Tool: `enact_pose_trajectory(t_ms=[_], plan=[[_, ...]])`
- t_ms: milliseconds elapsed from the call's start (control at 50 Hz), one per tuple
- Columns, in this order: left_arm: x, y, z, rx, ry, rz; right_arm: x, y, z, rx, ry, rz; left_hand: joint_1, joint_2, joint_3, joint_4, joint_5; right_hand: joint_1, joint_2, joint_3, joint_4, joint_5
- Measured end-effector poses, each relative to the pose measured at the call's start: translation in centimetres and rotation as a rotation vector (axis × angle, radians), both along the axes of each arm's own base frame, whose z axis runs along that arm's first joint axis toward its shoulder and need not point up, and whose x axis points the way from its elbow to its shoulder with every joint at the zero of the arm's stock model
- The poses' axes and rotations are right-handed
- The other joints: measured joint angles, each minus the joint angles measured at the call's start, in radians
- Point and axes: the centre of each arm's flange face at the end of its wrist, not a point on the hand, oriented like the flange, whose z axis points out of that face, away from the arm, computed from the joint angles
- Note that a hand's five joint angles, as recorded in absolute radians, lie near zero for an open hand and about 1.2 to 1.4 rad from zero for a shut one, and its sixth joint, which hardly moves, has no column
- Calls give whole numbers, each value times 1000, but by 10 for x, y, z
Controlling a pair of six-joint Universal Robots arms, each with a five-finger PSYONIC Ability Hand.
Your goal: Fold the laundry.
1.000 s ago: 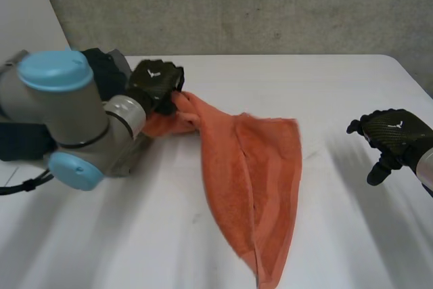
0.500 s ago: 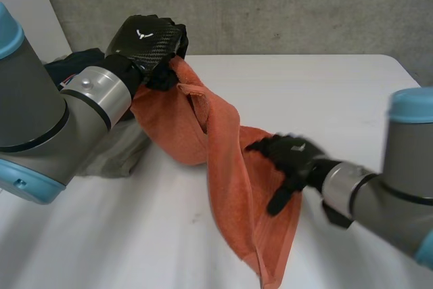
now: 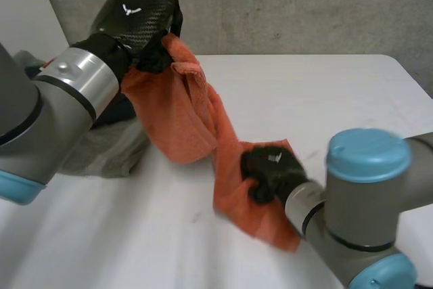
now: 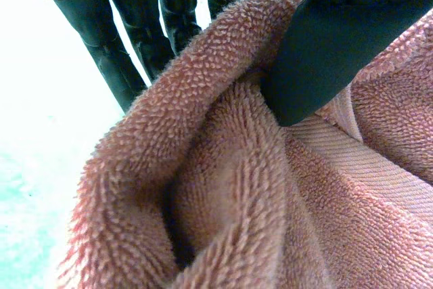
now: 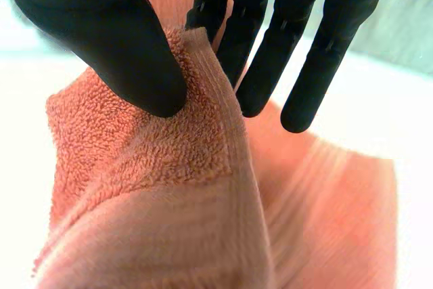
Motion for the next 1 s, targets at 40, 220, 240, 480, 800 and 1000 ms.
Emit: enact_pose_trajectory(t_ms=[40,220,240,480,800,1000], plan=[[2,4,5,-7,10,-1,-5,-9,21,-86,-15,-16,0,0,0,0,0,0,0,2,2,0],[16,30,19,-27,32,-7,-48,-75,97,-312,-14,-145,0,0,0,0,0,0,0,3,3,0],[18,33,18,-25,31,-9,-53,-85,103,-318,-13,-152,0,0,0,0,0,0,0,3,3,0],[26,64,-26,91,-41,-81,-71,-178,76,-255,14,-207,0,0,0,0,0,0,0,3,3,0],[25,73,-14,57,-11,-116,-71,-213,84,-494,-38,-343,0,0,0,0,0,-900,-968,-976,-987,-924],[23,74,4,39,59,-132,-88,-118,80,-175,152,-242,0,2,0,0,0,-900,-968,-976,-987,-925]])
